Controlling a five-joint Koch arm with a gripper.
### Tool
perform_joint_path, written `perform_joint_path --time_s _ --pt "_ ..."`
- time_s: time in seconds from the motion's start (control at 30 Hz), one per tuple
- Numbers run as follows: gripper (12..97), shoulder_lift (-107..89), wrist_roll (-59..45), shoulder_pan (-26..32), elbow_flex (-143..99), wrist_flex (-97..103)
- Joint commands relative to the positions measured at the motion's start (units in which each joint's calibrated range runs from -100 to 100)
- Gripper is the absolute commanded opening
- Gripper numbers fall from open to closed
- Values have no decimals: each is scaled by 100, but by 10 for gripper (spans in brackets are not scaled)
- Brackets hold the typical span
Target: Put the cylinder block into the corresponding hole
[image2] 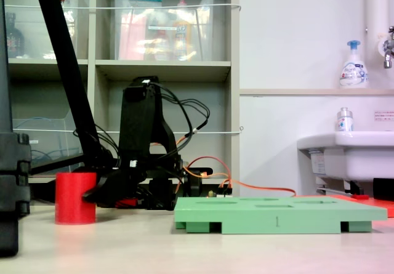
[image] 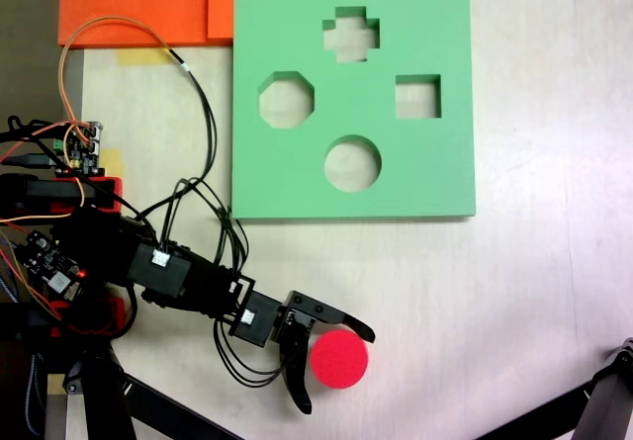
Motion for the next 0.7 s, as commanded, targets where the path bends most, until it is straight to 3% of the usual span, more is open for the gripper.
perform_joint_path --time_s 0.0,0.23,0.33,0.4,0.5,0.67 --pt "791 132 -20 -34 296 20" --pt "681 397 -24 -29 545 20" --pt "506 383 -24 -49 515 30" --pt "433 313 -24 -54 465 49" --pt "384 132 -24 -54 376 59" --pt "385 62 -24 -54 256 146"
